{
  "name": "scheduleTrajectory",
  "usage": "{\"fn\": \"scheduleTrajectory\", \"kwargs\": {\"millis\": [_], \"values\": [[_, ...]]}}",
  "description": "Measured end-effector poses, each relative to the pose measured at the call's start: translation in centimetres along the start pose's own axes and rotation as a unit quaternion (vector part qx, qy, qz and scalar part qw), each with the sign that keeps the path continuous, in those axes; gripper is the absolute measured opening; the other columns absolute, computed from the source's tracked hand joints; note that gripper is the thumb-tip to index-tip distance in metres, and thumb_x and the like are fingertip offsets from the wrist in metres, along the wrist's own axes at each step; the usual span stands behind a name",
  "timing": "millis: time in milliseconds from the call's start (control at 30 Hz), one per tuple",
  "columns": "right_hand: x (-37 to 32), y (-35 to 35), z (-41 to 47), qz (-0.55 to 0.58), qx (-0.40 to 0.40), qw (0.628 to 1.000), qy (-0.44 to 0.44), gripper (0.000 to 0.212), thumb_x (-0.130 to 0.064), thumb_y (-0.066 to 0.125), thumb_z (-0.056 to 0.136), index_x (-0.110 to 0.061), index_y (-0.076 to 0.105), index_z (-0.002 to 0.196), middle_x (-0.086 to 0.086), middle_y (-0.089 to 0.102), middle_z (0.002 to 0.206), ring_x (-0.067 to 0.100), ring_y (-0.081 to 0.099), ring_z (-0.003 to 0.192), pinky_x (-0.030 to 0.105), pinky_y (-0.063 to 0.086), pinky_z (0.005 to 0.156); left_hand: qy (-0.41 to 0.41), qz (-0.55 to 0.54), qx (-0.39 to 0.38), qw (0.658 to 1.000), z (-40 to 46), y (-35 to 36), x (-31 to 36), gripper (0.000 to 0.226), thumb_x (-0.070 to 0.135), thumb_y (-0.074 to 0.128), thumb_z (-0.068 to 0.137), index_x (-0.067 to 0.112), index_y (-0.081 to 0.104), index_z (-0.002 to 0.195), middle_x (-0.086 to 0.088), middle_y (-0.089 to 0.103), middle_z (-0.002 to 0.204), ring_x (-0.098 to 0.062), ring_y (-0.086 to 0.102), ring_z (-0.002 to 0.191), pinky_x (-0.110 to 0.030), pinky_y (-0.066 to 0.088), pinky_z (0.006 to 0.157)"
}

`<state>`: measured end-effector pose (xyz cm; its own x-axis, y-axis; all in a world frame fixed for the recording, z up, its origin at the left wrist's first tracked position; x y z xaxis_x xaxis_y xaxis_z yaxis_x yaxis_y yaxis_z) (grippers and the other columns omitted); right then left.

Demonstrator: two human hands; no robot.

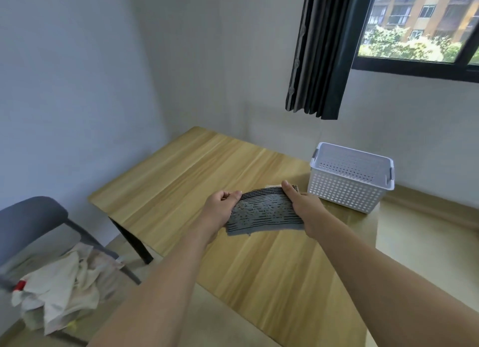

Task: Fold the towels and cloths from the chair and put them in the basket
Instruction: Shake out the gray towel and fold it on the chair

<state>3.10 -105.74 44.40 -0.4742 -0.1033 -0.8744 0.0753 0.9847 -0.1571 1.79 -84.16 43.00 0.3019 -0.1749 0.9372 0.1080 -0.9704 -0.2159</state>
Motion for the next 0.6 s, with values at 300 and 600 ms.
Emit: {"fn": "scheduleTrajectory", "kwargs": {"millis": [300,600], "values": [[0.7,-11.8,6.6,-0.062,-0.027,0.997,-0.029,0.062,-0.061,0.056,0.084,-0.003,0.065,0.104,0.009,0.066,0.096,0.021,0.061,0.08,0.03,0.048,0.066,-0.023,-0.044,-0.003,0.999,0.4,13.0,1.7,0.033,0.043,0.065,0.088,0.011,0.061,0.096,-0.011,0.071,0.1,-0.022,0.065,0.082,-0.037,0.055,0.071],[-3.0,-24.5,15.0,-0.194,-0.087,0.974,-0.078,0.059,-0.061,0.052,0.087,-0.006,0.067,0.103,0.008,0.066,0.1,0.025,0.06,0.092,0.035,0.048,0.084,-0.059,-0.094,-0.019,0.994,1.0,27.6,5.1,0.039,0.034,0.073,0.083,0.006,0.059,0.107,-0.007,0.065,0.092,-0.018,0.061,0.078,-0.032,0.056,0.066]]}}
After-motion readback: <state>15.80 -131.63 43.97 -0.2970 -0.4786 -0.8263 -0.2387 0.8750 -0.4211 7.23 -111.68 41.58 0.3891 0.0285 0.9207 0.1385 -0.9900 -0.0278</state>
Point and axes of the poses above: each hand's wrist, its own z-axis towards the middle knuckle, its own y-axis out of the palm, x = y × z, the point moved 6 cm from there along z, towards the middle knuckle
